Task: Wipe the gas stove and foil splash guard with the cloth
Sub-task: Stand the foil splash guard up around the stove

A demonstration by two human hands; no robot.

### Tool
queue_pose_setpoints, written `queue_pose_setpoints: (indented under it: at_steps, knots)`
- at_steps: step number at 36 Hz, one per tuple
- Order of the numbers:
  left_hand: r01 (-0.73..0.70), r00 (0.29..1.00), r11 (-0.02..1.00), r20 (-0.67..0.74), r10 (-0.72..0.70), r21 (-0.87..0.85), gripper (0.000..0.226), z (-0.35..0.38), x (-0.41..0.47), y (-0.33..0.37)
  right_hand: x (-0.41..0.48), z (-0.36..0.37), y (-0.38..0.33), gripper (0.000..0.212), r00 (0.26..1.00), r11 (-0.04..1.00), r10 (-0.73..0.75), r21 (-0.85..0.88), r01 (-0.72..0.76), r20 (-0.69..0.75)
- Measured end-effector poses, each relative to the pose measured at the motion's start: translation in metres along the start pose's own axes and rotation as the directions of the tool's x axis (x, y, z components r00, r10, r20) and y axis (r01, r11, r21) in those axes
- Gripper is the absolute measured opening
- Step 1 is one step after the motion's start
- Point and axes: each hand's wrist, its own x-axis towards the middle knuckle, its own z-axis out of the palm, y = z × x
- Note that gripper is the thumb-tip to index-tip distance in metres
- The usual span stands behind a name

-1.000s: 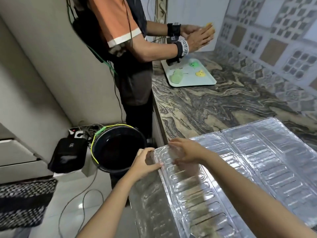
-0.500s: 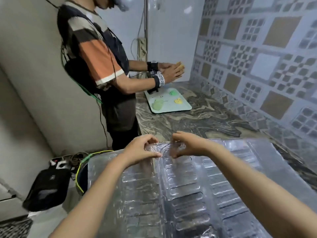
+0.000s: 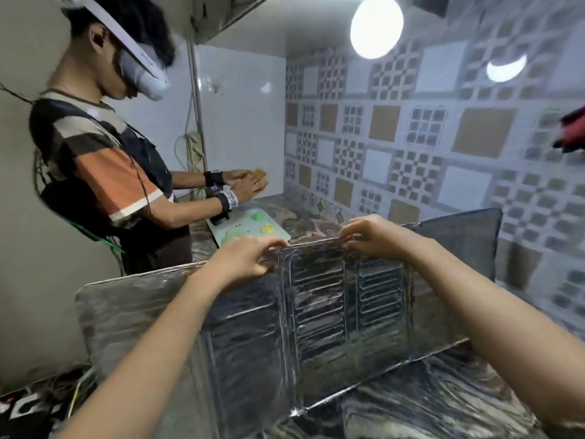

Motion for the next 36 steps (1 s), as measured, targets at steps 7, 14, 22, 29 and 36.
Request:
queue_pose_setpoints:
  at_steps: [7, 14, 22, 29, 36]
  knots:
    - [0.06, 0.989, 0.997, -0.137, -0.052, 0.056, 0.042, 0.001, 0.002, 0.011, -0.038, -0.018, 0.034, 0.017, 0.975, 0.971, 0.2, -0.114, -0.211, -0.102]
    - [-0.002, 0.992, 0.999, -0.126, -0.003, -0.042, 0.046, -0.002, 0.016, 0.014, -0.052, -0.019, 0.046, 0.022, 0.928, 0.945, 0.324, 0.109, -0.308, -0.186]
    - [-0.035, 0.993, 0.995, -0.117, 0.024, -0.097, 0.045, -0.001, 0.032, 0.013, -0.056, -0.014, 0.054, 0.013, 0.918, 0.947, 0.32, 0.104, -0.304, -0.234]
    - [-0.046, 0.993, 0.983, -0.115, 0.026, -0.179, 0.048, 0.004, 0.055, 0.005, -0.069, -0.025, 0.081, 0.013, 0.903, 0.934, 0.357, 0.085, -0.347, -0.24]
    - [-0.104, 0.987, 0.968, -0.147, 0.071, -0.23, 0.047, 0.01, 0.089, 0.009, -0.077, -0.034, 0.122, 0.028, 0.821, 0.872, 0.478, 0.06, -0.485, -0.312]
